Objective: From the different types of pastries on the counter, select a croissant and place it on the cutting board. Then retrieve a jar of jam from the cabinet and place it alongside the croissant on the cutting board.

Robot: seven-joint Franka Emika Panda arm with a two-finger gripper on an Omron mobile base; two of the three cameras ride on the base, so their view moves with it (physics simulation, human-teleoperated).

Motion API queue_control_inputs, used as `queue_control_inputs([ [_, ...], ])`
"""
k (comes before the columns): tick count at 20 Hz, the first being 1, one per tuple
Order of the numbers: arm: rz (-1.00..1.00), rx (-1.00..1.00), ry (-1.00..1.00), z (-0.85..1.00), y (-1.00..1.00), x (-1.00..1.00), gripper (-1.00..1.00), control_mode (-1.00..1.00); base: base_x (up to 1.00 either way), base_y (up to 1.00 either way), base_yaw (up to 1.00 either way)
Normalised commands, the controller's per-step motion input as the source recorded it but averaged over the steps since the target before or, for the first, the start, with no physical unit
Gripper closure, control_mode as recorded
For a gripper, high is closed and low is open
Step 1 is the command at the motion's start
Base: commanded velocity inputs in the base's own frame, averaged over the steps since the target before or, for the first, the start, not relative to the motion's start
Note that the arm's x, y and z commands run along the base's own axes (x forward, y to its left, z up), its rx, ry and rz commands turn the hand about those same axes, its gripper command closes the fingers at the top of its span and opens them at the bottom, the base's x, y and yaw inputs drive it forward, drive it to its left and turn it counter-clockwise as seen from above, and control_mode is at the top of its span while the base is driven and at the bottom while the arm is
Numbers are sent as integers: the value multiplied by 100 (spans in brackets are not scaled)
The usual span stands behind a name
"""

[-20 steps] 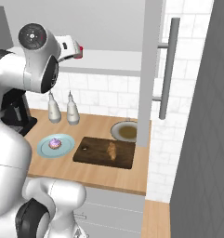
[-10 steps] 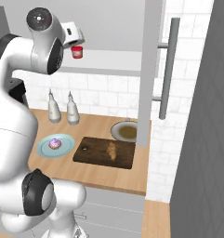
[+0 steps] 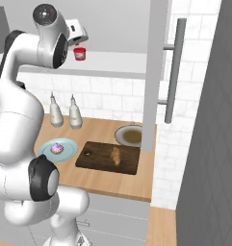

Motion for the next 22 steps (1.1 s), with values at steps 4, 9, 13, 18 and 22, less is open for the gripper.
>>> queue_control_inputs([
  [4,0,0,1,0,4,25,-100,-100,0,0,0],
  [9,2,0,0,0,-14,90,-100,-100,0,0,0],
  [13,1,0,1,0,-5,59,-100,-100,0,0,0],
  [18,0,0,0,0,0,0,-100,-100,0,0,0],
  [22,0,0,0,0,1,0,-100,-100,0,0,0],
])
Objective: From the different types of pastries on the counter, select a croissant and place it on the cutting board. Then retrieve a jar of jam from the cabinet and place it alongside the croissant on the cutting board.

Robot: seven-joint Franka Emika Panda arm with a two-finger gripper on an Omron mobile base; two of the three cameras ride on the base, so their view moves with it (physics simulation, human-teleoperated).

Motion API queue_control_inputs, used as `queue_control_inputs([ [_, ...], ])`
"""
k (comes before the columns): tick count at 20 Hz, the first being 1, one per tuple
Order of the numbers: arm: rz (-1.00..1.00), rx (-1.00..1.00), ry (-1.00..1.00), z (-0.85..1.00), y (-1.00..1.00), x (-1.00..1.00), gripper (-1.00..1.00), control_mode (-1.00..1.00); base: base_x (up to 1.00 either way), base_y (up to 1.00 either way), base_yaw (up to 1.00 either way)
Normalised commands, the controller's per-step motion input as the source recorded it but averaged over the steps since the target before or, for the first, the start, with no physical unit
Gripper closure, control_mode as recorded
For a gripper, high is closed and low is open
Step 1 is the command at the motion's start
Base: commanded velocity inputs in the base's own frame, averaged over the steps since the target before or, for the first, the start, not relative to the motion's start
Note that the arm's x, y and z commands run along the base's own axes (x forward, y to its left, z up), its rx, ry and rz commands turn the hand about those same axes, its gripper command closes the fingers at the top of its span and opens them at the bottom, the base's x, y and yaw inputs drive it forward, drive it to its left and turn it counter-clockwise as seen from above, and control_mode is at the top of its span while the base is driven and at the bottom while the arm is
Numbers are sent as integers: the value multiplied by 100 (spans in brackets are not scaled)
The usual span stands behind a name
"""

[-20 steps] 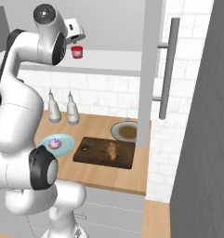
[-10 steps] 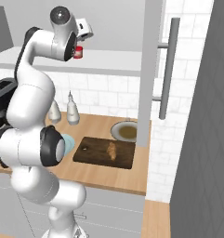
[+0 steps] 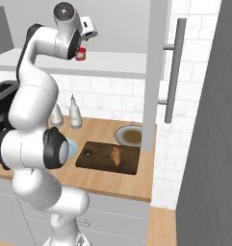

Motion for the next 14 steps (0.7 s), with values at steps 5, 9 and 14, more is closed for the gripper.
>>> queue_control_inputs([
  [5,0,-1,1,-7,2,2,-100,-100,0,0,0],
  [9,0,-7,8,-30,0,11,-100,-100,0,0,0],
  [14,0,-3,5,-15,0,6,-100,-100,0,0,0],
])
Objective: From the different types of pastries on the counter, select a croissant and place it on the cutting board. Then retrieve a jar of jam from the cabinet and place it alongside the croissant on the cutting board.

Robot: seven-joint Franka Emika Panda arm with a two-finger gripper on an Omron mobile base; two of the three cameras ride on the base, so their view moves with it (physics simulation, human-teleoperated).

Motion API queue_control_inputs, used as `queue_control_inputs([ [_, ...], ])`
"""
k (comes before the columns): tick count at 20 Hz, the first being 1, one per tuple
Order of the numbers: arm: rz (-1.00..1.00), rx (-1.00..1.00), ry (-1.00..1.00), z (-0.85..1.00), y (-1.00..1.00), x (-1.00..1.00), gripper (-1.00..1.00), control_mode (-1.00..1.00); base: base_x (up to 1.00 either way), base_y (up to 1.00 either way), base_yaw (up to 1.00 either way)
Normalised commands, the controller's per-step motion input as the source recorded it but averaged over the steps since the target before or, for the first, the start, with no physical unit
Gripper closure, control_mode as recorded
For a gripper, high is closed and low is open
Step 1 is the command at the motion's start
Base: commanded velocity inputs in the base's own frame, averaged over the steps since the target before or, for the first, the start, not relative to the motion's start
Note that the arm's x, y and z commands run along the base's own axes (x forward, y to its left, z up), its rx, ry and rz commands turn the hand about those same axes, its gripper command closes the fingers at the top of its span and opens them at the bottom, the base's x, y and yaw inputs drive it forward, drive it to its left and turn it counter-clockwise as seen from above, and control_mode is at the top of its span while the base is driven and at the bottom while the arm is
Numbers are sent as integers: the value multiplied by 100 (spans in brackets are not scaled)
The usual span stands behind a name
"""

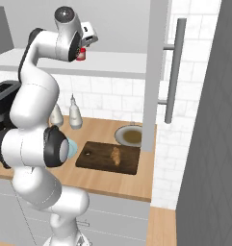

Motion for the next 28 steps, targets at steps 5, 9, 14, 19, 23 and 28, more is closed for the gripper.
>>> queue_control_inputs([
  [5,0,-1,0,-2,11,13,-100,-100,0,0,0],
  [9,0,-4,-2,-18,28,38,-100,-100,0,0,0],
  [14,0,0,0,-7,5,25,-100,-100,0,0,0],
  [19,1,0,0,-1,-8,76,-100,-100,0,0,0],
  [23,0,0,4,-12,6,32,-100,-100,0,0,0],
  [28,2,0,14,-26,24,-2,-100,-100,0,0,0],
])
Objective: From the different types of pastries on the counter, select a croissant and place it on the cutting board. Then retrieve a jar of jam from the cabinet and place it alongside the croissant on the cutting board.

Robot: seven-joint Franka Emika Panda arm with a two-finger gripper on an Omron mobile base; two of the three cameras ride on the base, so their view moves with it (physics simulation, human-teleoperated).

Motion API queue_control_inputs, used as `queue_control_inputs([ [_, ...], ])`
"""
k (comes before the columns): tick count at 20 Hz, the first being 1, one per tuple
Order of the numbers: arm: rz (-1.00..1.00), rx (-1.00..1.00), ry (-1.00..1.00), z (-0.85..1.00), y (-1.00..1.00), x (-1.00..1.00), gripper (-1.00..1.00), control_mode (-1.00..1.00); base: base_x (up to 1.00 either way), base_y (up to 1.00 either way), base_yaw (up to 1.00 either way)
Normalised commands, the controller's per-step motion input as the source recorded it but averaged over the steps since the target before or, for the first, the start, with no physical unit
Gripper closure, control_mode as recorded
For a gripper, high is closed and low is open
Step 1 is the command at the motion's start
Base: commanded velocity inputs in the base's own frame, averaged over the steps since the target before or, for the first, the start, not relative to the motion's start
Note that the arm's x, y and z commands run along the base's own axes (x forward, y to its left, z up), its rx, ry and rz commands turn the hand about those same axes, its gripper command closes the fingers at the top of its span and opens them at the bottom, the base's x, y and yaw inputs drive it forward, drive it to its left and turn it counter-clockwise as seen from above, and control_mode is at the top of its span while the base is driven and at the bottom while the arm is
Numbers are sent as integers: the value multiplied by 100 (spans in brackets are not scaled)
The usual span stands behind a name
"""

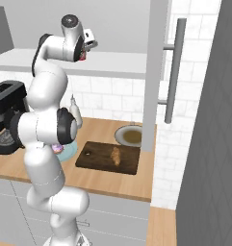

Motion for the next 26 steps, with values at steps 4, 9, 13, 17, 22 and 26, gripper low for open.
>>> queue_control_inputs([
  [4,6,-1,17,-63,22,28,-100,-100,0,0,0],
  [9,7,-1,13,-71,26,45,100,-100,0,0,0],
  [13,0,4,0,0,-4,0,100,-100,0,0,0],
  [17,1,0,-11,44,0,-24,100,-100,0,0,0],
  [22,-1,-8,-36,49,0,-82,100,-100,0,0,0],
  [26,-6,-4,-34,1,0,-100,100,-100,0,0,0],
])
